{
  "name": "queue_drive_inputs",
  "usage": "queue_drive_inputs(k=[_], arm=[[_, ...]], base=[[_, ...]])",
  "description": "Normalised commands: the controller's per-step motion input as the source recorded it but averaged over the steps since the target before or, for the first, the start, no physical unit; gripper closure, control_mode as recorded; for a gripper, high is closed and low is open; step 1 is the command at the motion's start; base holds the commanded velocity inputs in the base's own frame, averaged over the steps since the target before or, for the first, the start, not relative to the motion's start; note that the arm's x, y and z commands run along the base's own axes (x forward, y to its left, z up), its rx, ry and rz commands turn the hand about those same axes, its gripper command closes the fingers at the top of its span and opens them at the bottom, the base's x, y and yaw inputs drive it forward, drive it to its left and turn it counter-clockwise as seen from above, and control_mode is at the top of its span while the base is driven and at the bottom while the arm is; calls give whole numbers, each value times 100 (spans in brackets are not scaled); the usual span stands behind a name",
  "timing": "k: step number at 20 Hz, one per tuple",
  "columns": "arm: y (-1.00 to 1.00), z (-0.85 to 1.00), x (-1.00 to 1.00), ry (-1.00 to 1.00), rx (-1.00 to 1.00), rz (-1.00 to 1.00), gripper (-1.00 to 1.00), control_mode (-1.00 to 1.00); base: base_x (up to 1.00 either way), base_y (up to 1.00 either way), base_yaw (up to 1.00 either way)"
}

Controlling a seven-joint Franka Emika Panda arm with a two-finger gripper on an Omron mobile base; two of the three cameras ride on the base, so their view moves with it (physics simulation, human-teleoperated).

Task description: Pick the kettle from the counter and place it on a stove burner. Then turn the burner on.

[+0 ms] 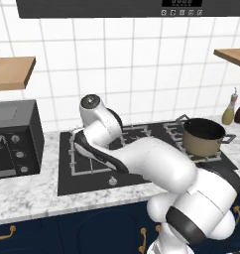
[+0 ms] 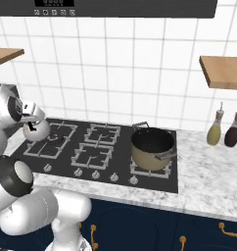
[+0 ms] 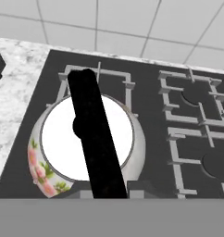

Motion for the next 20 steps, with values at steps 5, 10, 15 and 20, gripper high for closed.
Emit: queue_drive_inputs(k=[5, 10, 15, 20], arm=[[17, -24, 45, 5, -4, 0, 100, -100], [-8, -39, 51, 0, -5, 0, 100, -100], [0, -15, 4, 4, 0, 0, 100, -100], [-10, -42, 3, 2, -2, 0, 100, -100]], base=[[0, 0, 0], [0, 0, 0], [0, 0, 0], [0, 0, 0]])
